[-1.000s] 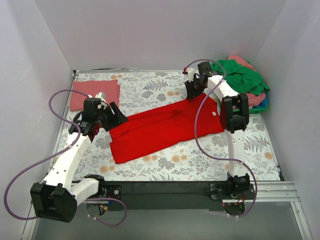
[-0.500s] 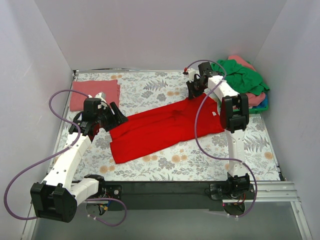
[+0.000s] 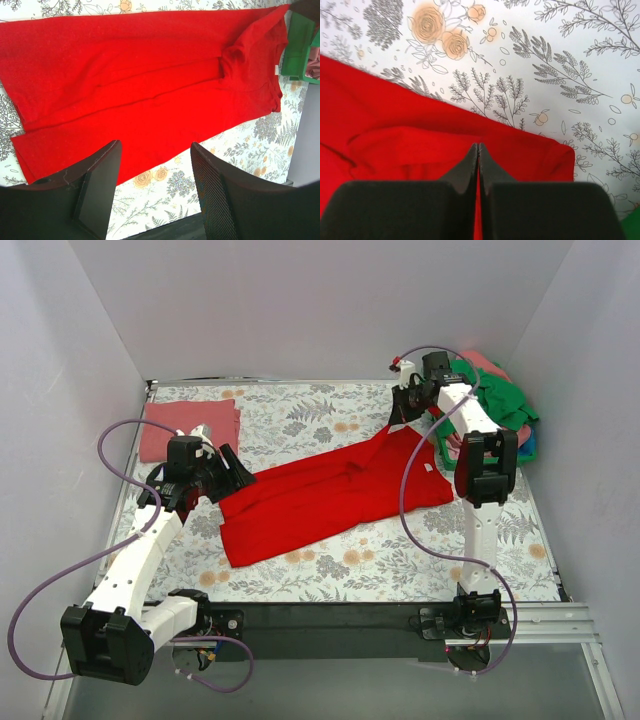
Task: Fold and stack the t-shirts
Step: Fold the tshirt
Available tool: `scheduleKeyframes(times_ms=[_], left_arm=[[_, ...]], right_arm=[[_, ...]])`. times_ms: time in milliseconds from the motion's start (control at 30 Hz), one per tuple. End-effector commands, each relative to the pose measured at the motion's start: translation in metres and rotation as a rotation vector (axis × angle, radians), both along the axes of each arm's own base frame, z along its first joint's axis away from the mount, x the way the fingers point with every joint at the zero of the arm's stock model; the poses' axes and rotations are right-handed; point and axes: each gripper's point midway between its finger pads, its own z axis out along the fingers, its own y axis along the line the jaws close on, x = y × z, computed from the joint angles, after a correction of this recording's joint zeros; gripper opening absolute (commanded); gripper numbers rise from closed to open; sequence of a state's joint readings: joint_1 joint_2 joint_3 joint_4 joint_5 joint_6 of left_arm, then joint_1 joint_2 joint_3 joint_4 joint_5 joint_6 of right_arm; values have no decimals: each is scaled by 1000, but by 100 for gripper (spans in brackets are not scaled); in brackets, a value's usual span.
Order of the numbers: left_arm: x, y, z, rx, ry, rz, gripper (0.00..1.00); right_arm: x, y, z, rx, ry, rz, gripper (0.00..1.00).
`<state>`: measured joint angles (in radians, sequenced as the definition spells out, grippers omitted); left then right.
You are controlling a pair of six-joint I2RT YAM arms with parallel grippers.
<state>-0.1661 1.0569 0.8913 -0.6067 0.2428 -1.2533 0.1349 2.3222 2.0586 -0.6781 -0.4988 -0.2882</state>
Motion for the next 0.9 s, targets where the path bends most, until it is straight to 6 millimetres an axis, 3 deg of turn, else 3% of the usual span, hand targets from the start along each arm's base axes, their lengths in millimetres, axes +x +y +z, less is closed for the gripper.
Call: scheduleKeyframes(times_ms=[0, 400, 867], left_arm=[[0, 2, 15, 5, -42, 6, 56], [-1, 1, 17, -3, -44, 4, 56], [0, 0, 17, -6, -40, -1, 56]], right_arm=[[-2, 8, 46, 94, -57, 10, 1], [-17, -5, 46, 149, -10, -10, 1], [-15, -14, 50, 155, -10, -41, 1]])
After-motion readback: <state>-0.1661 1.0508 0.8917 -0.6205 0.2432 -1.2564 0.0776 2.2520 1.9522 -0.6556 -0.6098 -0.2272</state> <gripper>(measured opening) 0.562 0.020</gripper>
